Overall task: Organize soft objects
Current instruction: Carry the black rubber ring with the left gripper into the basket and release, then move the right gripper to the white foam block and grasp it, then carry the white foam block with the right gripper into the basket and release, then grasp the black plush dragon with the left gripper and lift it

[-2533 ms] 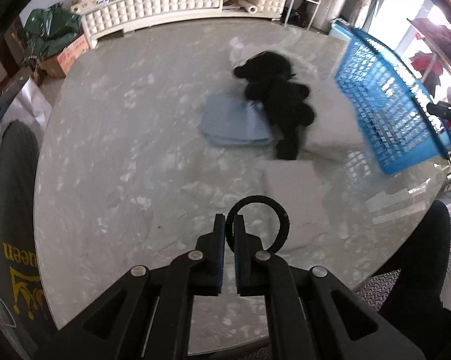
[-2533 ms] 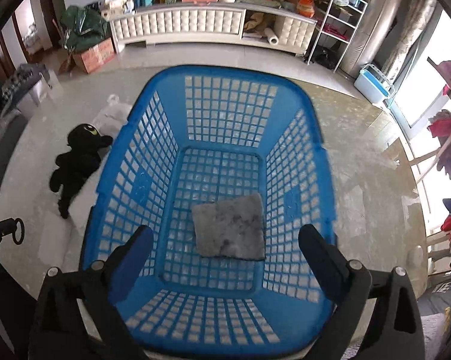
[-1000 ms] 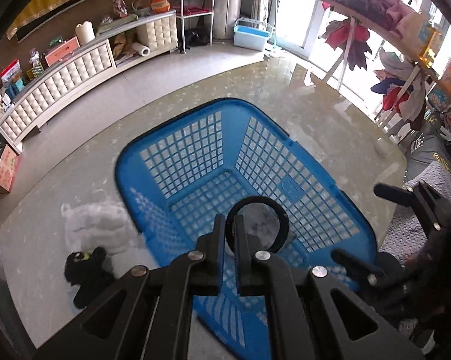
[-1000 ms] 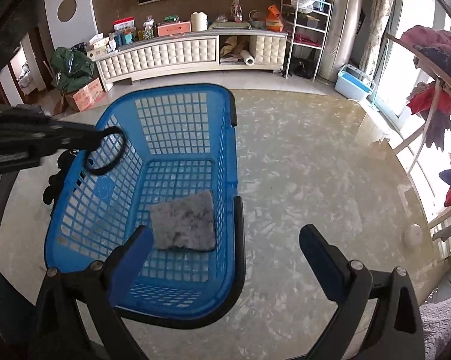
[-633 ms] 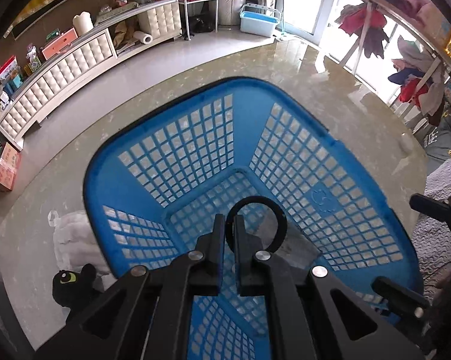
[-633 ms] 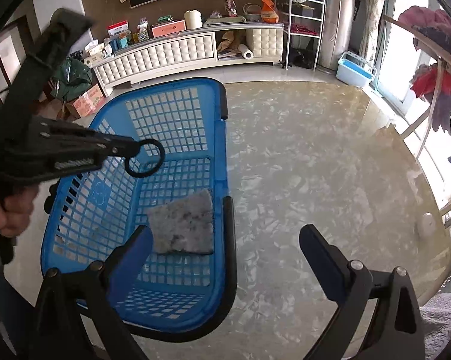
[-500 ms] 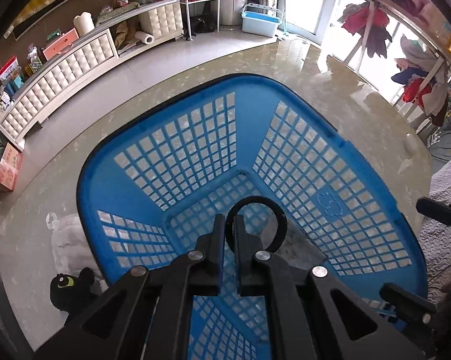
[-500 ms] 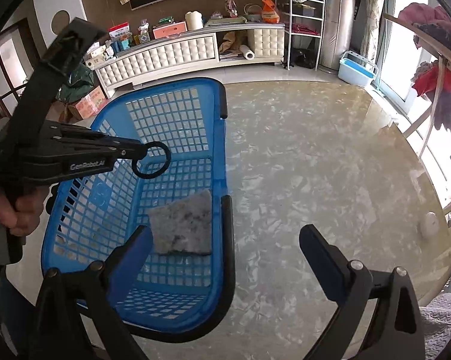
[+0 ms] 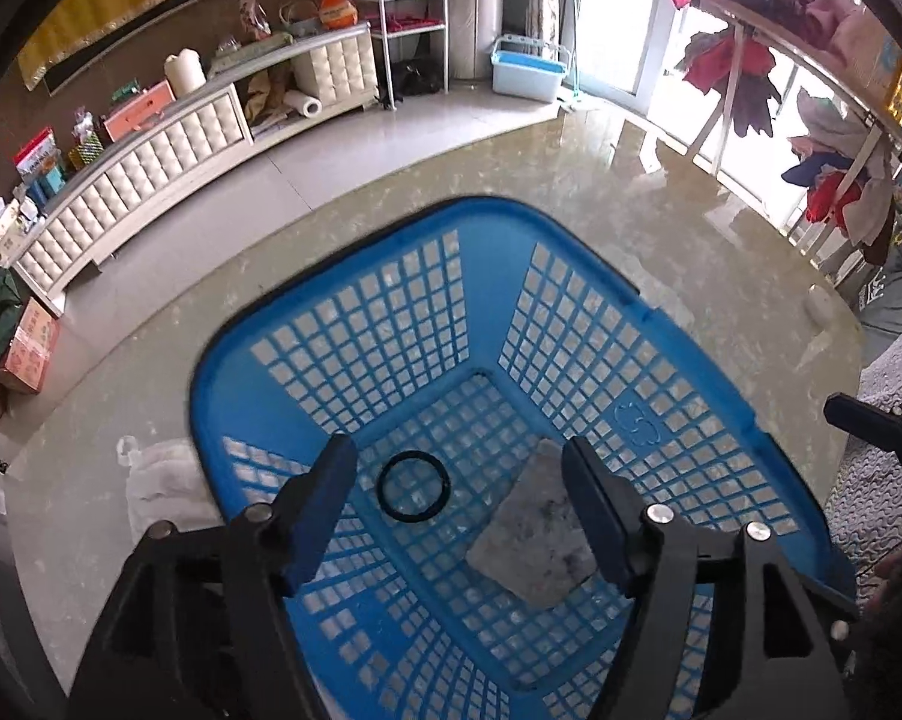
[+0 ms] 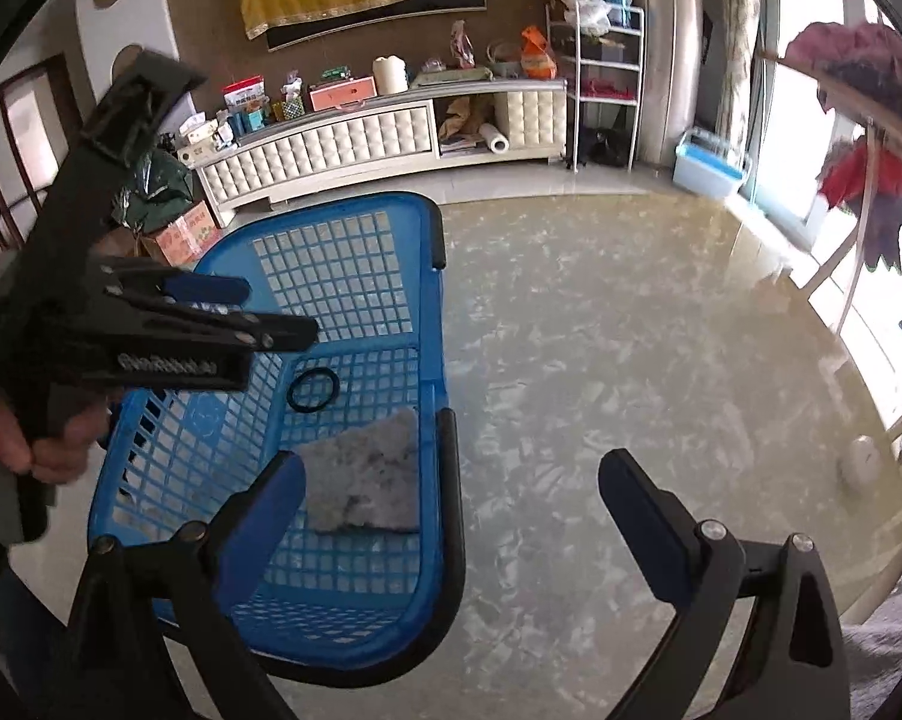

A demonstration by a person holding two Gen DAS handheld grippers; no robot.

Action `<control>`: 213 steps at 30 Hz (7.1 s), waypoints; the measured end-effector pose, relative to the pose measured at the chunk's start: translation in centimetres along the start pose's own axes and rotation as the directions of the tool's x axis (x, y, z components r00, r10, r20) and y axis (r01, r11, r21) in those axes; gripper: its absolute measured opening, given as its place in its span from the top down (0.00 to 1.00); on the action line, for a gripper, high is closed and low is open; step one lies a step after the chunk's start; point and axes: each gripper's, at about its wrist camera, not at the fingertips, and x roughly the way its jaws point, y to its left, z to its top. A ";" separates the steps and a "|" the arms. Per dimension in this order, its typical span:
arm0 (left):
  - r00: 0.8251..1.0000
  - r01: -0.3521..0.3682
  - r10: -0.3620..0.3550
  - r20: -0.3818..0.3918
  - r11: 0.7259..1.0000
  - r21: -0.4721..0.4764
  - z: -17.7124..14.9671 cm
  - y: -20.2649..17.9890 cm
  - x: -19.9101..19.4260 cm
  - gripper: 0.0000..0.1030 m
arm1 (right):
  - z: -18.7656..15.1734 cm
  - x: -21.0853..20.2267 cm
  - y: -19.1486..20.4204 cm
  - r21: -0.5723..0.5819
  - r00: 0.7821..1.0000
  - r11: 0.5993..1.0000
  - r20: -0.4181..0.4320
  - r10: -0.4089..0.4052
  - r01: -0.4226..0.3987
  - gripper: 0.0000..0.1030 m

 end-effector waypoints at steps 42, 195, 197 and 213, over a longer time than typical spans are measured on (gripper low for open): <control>0.992 -0.125 0.127 -0.017 0.928 -0.351 -25.5 13.2 -16.8 0.00 | -2.2 -0.7 20.5 -0.245 0.967 0.943 -0.177 0.183 -0.224 0.03; 0.962 -0.099 0.019 -0.274 0.955 -0.281 -14.1 20.3 5.5 0.47 | 5.8 8.5 10.1 -0.185 0.918 0.966 -0.385 0.095 -0.178 0.09; 0.964 -0.100 0.022 -0.266 0.954 -0.284 -14.1 20.4 5.1 0.49 | 5.6 8.5 10.0 -0.184 0.917 0.967 -0.388 0.091 -0.174 0.09; 0.992 -0.030 -0.004 -0.124 0.961 -0.276 -12.5 15.0 -5.1 0.50 | 4.3 3.4 8.3 -0.148 0.938 0.980 -0.338 0.073 -0.129 0.04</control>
